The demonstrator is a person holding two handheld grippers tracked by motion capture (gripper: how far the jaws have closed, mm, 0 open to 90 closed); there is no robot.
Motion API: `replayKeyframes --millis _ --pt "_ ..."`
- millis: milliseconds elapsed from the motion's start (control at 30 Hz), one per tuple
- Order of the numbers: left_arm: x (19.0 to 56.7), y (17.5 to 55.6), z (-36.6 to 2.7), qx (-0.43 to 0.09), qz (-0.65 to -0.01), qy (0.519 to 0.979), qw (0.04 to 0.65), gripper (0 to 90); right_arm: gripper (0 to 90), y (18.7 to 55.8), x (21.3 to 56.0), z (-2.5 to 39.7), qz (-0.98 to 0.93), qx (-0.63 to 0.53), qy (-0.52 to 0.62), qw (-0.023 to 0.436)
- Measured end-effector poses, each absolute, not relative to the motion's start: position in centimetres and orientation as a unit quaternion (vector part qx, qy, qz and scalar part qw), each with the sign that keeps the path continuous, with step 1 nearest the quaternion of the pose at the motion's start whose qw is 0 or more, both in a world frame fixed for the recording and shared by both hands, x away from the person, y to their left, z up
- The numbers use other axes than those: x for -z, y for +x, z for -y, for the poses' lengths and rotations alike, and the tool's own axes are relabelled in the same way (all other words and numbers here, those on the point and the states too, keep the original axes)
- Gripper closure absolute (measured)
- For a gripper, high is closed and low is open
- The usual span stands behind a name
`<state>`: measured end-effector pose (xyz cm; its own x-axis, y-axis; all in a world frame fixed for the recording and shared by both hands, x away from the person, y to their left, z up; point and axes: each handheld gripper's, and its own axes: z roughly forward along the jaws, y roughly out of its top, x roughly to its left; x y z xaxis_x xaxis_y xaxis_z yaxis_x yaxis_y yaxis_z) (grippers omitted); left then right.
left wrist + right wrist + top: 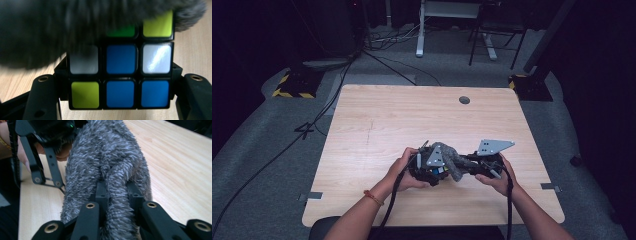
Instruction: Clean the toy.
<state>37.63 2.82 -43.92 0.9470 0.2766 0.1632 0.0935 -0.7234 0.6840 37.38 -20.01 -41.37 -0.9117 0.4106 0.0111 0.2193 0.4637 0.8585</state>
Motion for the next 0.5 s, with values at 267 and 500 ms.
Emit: replayKeyframes --millis 267,500 --pt "44.21 37.85 -2.42 -0.136 -0.107 0.922 0.345 33.1 75.8 37.08 41.29 19.54 -0.849 -0.484 0.181 0.109" --pt "43.34 37.73 -3.25 -0.147 -0.109 0.914 0.361 33.5 75.6 37.97 41.94 20.27 -0.855 -0.462 0.201 0.12"
